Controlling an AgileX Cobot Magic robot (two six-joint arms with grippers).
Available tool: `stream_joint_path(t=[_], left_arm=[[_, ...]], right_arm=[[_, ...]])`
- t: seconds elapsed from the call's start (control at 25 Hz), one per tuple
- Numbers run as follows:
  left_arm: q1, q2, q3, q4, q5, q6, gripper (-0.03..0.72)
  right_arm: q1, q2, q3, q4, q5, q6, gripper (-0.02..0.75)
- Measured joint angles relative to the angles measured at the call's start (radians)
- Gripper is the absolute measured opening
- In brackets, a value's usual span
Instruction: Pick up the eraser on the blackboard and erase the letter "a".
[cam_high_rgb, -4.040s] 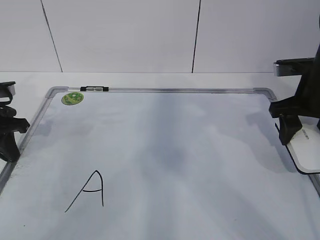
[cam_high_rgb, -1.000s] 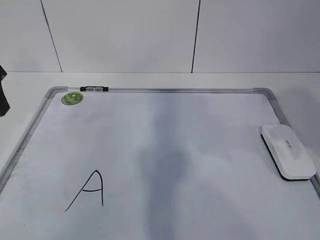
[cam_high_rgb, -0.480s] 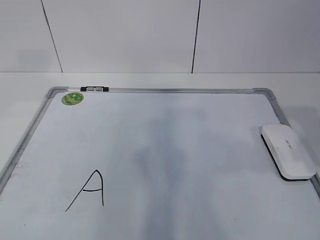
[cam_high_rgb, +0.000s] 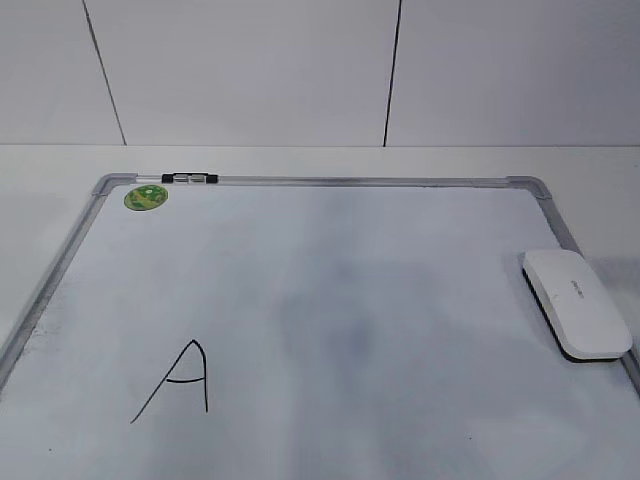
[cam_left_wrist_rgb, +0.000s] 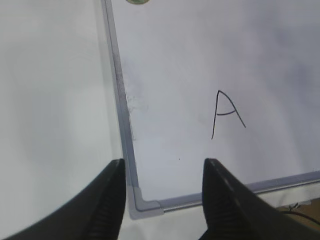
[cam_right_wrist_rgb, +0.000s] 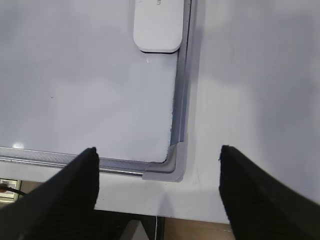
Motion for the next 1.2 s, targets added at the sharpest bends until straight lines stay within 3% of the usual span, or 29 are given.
stream_joint_path(t=[0.52, 1.2], left_arm=[[0.000, -0.319, 0.433, 0.033, -0.059, 0.000, 0.376], [0.000, -0.341, 0.478, 0.071, -0.155, 0.006, 0.343]], right_arm=[[0.000, -0.180, 0.197, -0.066, -0.039, 0.000, 0.593], [0.000, -0.188, 0.221, -0.068, -0.083, 0.000, 0.593]])
